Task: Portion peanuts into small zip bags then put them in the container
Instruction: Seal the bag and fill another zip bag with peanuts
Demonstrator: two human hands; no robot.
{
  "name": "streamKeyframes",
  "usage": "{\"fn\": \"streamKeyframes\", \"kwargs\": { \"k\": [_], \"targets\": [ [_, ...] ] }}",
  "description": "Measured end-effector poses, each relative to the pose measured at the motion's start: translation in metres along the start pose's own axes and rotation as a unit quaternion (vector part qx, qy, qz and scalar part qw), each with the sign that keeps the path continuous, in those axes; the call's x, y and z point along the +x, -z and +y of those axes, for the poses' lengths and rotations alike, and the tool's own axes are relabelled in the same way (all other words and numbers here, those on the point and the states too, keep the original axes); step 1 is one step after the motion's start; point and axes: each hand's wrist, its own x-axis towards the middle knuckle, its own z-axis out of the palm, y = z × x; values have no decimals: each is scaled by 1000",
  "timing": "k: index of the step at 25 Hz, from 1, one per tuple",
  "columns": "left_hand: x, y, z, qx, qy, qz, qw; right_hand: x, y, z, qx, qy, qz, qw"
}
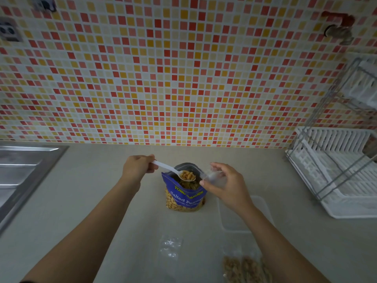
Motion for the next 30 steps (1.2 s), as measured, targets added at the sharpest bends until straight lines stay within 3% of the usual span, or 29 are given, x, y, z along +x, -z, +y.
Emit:
{"fn": "streamKeyframes", "kwargs": {
  "k": [5,8,10,12,14,15,17,19,20,22,24,25,26,27,30],
  "targets": [
    [-7,10,29,-36,-44,8,998,4,-12,-6,-63,27,-8,998],
    [-25,7,46,8,-141,-10,990,5,-20,-14,-19,11,9,1000],
    [-44,4,52,111,-280,-27,953,6,-26,-19,25,6,37,999],
    [-62,2,57,205,-425,-25,881,7,-32,-24,69,-1,61,996],
    [-69,6,62,220,-507,16,833,9,-35,-26,95,-8,76,993],
    [-69,10,66,198,-514,43,834,10,-35,-26,104,-12,81,991],
    [-59,17,70,129,-461,67,875,10,-32,-25,118,-25,86,989],
    [-44,20,62,120,-390,35,912,8,-27,-21,124,-38,90,987],
    [-38,19,54,161,-374,2,913,6,-24,-19,125,-46,90,987],
    [-30,10,33,323,-384,-53,863,2,-21,-16,117,-55,80,988],
    [-27,-4,11,513,-421,-51,746,0,-20,-12,101,-62,52,992],
    [-28,-11,2,562,-421,-50,710,-1,-21,-10,97,-68,35,992],
    [-27,-18,-5,572,-405,-56,711,-1,-21,-9,96,-75,19,992],
    [-25,-24,-11,550,-379,-60,742,-1,-22,-9,96,-81,8,992],
    [-13,-31,-15,393,-237,-53,887,-1,-20,-7,106,-96,3,990]
  ]
}}
